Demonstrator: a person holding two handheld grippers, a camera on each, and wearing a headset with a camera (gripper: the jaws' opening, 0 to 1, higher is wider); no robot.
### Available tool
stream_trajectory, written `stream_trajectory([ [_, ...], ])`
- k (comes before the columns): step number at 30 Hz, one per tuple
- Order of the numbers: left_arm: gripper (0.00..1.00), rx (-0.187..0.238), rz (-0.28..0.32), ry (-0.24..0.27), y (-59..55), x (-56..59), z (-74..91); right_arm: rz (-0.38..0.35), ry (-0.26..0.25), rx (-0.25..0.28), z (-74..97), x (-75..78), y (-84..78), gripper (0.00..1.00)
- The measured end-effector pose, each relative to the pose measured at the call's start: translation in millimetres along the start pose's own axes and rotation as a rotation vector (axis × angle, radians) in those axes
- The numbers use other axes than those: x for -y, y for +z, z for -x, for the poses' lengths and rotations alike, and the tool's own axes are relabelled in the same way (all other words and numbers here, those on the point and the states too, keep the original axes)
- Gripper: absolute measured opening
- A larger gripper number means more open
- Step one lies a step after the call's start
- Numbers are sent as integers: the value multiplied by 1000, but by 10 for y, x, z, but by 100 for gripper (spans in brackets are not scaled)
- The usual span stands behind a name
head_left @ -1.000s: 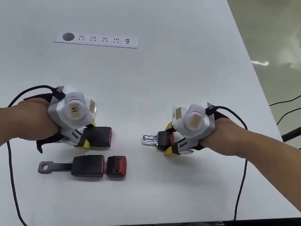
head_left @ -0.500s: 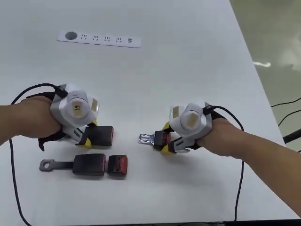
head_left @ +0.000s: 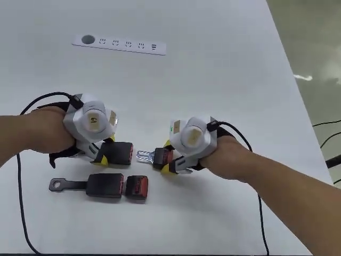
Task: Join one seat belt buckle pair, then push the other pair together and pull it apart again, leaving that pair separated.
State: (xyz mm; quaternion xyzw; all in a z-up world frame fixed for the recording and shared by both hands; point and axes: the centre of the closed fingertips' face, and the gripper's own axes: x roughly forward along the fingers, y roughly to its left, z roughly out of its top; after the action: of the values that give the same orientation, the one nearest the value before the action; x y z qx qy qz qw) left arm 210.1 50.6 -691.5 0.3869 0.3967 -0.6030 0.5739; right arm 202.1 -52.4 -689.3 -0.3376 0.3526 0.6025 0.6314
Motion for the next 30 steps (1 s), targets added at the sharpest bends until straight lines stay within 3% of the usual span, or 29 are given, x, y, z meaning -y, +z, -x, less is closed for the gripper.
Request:
stream_trajectory([
  [12, 33, -1, 3, 0, 2, 10, 4, 25, -2, -22, -103, 40, 60, 32],
  [14, 33, -1, 4, -1, 1, 10, 3, 34, -1, -26, -47, 13, 86, 32],
  [30, 32, 15, 2, -2, 19, 18, 10, 26, 23, 7, -128, 32, 176, 32],
])
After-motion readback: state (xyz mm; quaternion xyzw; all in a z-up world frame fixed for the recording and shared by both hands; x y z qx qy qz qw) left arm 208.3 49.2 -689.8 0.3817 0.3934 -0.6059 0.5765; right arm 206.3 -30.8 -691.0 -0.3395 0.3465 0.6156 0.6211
